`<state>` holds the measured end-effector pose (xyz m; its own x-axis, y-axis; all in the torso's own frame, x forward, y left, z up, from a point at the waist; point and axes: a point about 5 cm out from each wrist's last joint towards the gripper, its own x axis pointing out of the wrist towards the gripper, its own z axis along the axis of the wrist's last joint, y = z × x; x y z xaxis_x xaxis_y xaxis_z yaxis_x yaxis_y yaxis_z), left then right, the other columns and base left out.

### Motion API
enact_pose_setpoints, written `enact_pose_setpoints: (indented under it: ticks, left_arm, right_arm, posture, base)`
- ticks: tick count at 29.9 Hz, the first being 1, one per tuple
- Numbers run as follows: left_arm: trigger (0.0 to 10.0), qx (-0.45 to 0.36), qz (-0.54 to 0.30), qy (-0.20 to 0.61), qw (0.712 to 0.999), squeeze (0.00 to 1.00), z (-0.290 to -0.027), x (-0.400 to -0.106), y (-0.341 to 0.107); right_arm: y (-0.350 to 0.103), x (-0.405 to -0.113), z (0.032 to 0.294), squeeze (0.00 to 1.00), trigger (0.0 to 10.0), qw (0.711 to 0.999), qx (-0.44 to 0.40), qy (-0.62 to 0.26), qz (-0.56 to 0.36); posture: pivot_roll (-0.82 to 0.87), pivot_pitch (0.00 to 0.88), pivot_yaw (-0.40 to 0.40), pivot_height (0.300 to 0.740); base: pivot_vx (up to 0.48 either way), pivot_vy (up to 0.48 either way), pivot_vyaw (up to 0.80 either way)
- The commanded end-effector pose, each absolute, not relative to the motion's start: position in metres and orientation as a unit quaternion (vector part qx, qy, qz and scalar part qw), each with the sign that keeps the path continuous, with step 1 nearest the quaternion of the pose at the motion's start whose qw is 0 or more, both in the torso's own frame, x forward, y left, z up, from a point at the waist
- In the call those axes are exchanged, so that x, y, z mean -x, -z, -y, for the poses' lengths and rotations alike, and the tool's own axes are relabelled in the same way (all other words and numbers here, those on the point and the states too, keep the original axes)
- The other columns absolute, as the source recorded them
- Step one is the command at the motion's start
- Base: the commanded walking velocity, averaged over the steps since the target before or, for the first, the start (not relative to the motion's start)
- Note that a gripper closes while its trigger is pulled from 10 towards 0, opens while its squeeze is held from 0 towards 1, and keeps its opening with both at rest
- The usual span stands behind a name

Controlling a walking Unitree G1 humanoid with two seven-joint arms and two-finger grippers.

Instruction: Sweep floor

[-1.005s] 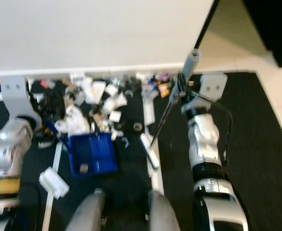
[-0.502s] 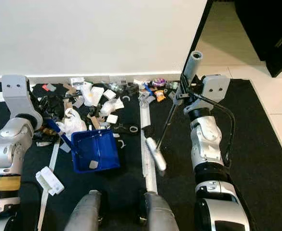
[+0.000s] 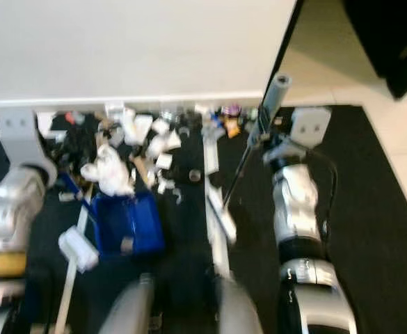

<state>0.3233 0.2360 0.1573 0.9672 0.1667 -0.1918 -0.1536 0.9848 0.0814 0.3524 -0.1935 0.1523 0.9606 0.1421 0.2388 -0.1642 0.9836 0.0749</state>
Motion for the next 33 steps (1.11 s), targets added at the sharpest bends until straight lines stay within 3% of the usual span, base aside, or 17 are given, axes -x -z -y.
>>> enact_pose_setpoints:
  ticks: [1,6,17,25,33]
  left_arm:
    - [10.0,-0.033,-0.097,-0.08,0.991,0.0,-0.2375,-0.3223,-0.1573]
    - [10.0,-0.031,-0.094,-0.077,0.992,0.0,-0.2376,-0.3225,-0.1577]
    - [10.0,-0.034,-0.093,-0.073,0.992,0.0,-0.2361,-0.3229,-0.1585]
    - [10.0,-0.037,-0.086,-0.066,0.993,0.0,-0.2338,-0.3233,-0.1601]
    - [10.0,-0.036,-0.081,-0.065,0.994,0.0,-0.2338,-0.3232,-0.1614]
  right_arm:
    - [-0.1546,-0.3518,0.1932,0.0,10.0,0.988,-0.05,-0.079,0.124]
    - [-0.155,-0.3518,0.1927,0.0,10.0,0.988,-0.052,-0.08,0.124]
    - [-0.1544,-0.3516,0.1929,0.0,10.0,0.988,-0.054,-0.08,0.123]
    - [-0.154,-0.3513,0.193,0.0,10.0,0.988,-0.054,-0.08,0.122]
    - [-0.1539,-0.3513,0.1925,0.0,10.0,0.988,-0.054,-0.081,0.122]
  posture:
    - [0.0,0.193,0.041,0.74]
    - [0.0,0.193,0.043,0.74]
    - [0.0,0.196,0.046,0.74]
    - [0.0,0.198,0.046,0.74]
    - [0.0,0.199,0.045,0.74]
  base:
    - [0.0,0.0,0.0]
    - [0.05,0.0,0.0]
    - [0.399,0.0,0.0]
    - [0.066,0.0,0.0]
    - [0.466,0.0,0.0]
